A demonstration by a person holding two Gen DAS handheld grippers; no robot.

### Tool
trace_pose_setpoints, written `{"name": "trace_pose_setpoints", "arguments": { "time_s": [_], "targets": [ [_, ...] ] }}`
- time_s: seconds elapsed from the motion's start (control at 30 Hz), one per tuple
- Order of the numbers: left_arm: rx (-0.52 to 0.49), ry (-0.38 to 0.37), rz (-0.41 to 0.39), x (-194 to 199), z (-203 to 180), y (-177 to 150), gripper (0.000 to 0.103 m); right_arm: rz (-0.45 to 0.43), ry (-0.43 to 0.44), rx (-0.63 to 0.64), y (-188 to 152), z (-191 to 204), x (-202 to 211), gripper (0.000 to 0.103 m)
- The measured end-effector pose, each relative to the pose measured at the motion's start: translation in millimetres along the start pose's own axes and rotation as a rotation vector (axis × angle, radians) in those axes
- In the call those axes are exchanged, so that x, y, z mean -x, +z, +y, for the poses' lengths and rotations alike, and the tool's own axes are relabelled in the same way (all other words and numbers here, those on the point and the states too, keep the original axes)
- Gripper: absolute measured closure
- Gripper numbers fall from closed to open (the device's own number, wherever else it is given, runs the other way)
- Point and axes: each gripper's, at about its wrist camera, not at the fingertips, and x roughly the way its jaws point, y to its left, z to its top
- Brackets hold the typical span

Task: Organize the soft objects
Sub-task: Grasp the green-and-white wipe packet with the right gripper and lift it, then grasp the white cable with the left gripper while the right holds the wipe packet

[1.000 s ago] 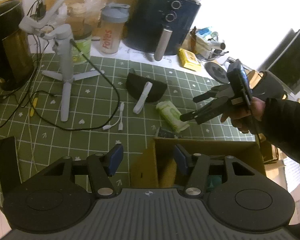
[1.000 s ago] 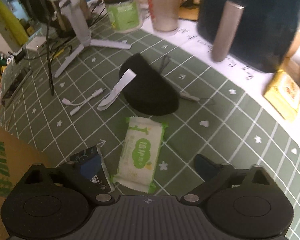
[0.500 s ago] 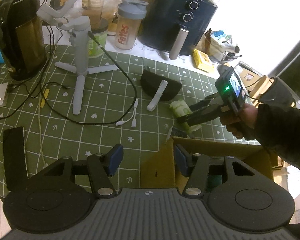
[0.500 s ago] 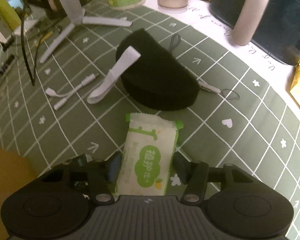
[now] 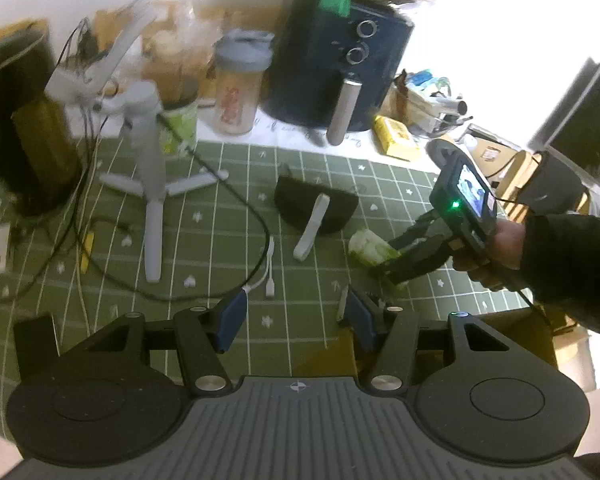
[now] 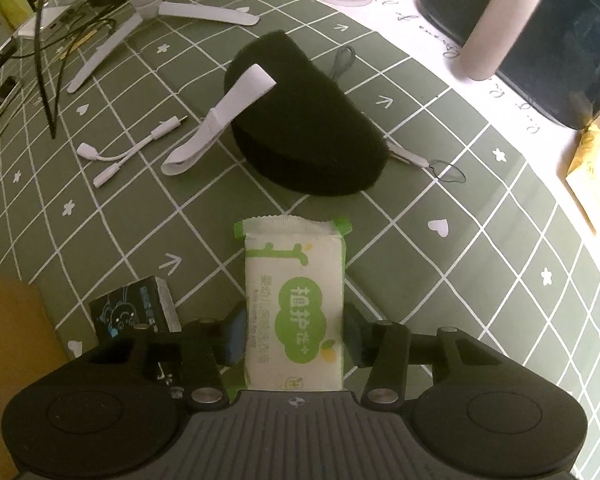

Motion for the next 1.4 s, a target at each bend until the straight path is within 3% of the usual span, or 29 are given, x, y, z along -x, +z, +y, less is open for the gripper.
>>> {"name": "trace_pose_setpoints", "arguments": {
  "time_s": [0.17, 0.43, 0.73, 0.97, 1.07, 1.23, 1.4],
  "targets": [
    [-0.065, 0.012, -0.016, -8.1, -0.6, 8.7, 0.048, -0.052, 0.002, -0.044, -6.7, -8.2, 27.9, 0.052],
    [-0.167, -0.029, -0.020, -34.4, -5.5, 24.0, 0.048, -0.122, -0.034, -0.127, -28.4, -25.0, 73.3, 0.052],
    [-0.291, -0.114, 0.024, -92.0, -19.0, 35.2, 0.048, -0.180, -0.088, -0.238, -69.6, -30.0, 111.5, 0.052],
    [-0.322, -0.198, 0.081, -146.9, -24.6, 31.0, 0.048, -0.221, -0.111, -0.326, -96.1, -30.6, 130.8, 0.052],
    [-0.296, -0.165, 0.123, -170.8, -18.6, 28.5, 0.048, -0.226, -0.132, -0.346, -104.9, -29.2, 136.6, 0.052],
    [-0.249, -0.063, 0.126, -190.2, -4.2, 23.3, 0.049, -0.237, -0.169, -0.386, -119.1, -27.5, 147.6, 0.052],
    [-0.261, 0.017, 0.149, -204.3, 3.2, 18.0, 0.051, -0.260, -0.179, -0.434, -132.3, -25.7, 159.3, 0.052]
  ]
}}
